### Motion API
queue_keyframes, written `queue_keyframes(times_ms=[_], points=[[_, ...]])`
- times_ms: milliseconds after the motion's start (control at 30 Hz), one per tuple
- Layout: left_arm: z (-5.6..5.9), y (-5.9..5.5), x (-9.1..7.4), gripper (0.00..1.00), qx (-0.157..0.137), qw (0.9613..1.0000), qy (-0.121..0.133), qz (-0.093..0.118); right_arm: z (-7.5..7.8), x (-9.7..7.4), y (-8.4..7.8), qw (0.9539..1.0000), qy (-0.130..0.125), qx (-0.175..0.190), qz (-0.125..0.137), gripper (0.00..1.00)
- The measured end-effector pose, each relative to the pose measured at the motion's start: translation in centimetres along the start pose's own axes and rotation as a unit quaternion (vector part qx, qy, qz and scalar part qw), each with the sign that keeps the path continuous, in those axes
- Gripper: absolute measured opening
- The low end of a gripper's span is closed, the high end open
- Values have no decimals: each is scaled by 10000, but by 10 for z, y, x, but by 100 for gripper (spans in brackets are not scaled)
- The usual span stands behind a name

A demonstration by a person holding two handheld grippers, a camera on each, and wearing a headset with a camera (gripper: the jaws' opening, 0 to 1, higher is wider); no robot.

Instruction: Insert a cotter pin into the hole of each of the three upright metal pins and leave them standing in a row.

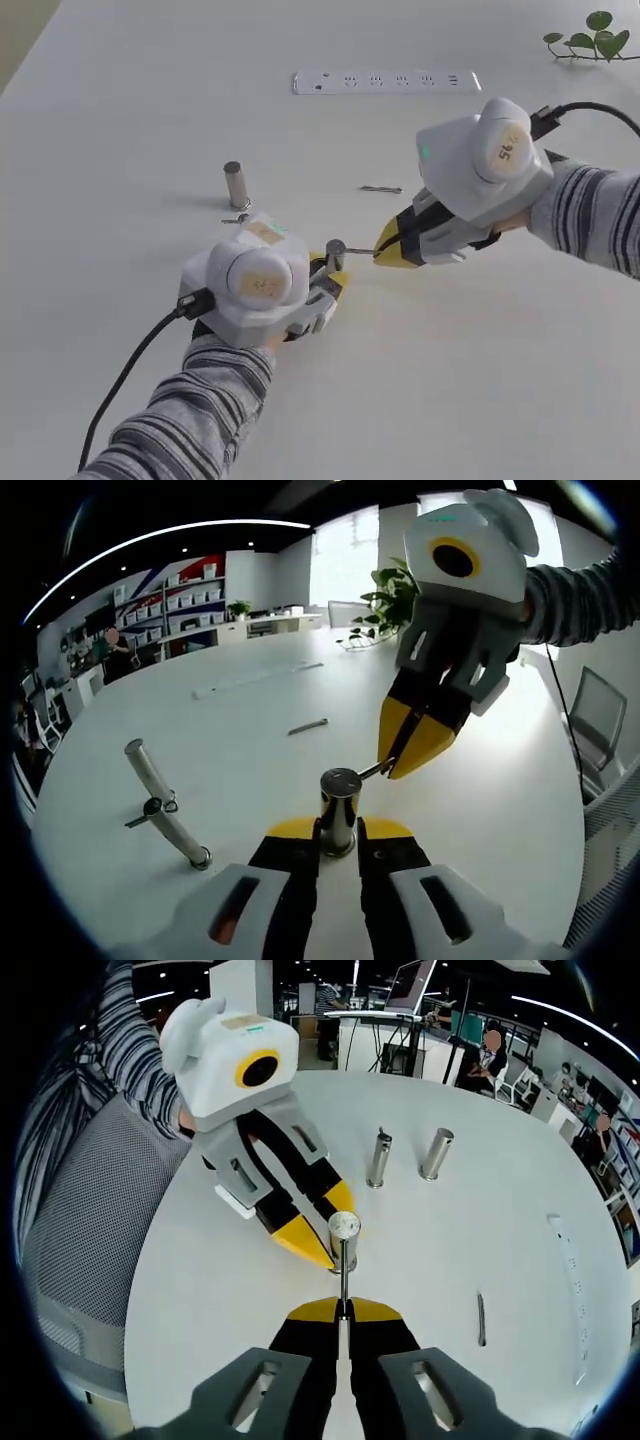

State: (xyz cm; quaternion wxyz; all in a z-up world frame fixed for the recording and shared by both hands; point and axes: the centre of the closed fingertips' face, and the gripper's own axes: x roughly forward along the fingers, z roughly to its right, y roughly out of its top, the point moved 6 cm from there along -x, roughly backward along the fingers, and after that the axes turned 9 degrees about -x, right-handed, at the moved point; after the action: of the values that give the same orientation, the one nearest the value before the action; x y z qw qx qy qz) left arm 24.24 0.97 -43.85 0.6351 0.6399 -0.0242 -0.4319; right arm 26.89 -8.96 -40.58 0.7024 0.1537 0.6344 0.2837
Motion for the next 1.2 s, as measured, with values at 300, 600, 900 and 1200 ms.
queue_keyframes(times_ms=[300,600,900,1200], points=[[0,0,2,10,-95,10000,13,11,1,-1,3,10000,17,19,-63,0],[0,-1,3,10,-93,9999,50,20,4,3,9,10000,6,40,-43,0],[0,-2,3,10,-125,9999,29,24,3,8,18,10000,-41,88,1,0],[0,-2,2,10,-164,9999,29,46,5,10,21,9997,-136,83,187,0]])
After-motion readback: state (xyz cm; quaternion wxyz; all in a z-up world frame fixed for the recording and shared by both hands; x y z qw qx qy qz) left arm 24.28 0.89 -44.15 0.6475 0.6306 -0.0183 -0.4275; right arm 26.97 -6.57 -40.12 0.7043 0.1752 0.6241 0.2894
